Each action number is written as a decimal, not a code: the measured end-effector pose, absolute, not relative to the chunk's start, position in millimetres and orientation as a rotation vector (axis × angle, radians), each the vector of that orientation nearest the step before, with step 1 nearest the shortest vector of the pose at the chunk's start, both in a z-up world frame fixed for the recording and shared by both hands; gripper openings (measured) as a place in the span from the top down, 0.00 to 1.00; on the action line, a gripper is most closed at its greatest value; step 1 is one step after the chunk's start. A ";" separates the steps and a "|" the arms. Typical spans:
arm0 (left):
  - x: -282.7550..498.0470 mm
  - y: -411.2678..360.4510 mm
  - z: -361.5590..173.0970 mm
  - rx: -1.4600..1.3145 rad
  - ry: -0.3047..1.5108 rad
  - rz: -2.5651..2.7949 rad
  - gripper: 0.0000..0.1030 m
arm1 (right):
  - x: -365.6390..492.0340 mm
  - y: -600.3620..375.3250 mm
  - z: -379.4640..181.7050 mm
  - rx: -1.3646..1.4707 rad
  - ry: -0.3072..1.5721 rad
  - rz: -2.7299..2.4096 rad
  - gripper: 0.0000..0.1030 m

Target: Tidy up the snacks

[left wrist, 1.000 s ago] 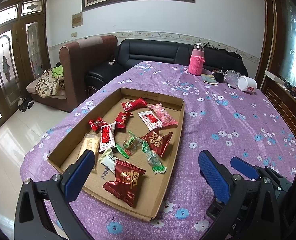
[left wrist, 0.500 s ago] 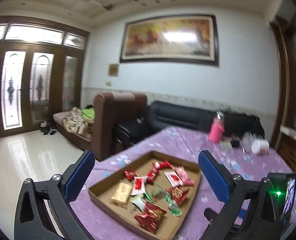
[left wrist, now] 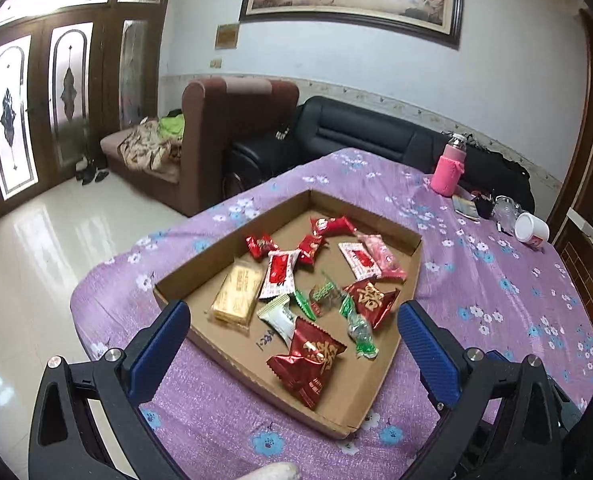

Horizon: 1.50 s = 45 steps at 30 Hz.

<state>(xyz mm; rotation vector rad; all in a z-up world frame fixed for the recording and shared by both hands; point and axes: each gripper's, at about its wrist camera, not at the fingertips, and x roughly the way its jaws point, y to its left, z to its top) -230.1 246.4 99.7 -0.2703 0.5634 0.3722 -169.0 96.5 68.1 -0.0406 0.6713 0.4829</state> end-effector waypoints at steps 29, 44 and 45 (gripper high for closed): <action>-215.2 265.0 73.0 -0.349 0.676 0.338 0.00 | -169.5 123.6 57.5 -0.105 0.707 0.500 0.25; -207.1 252.4 101.2 -0.238 0.602 0.346 0.00 | -164.3 114.9 64.6 -0.073 0.698 0.506 0.25; -205.3 248.0 104.4 -0.221 0.591 0.343 0.00 | -162.9 110.8 67.7 -0.063 0.691 0.504 0.25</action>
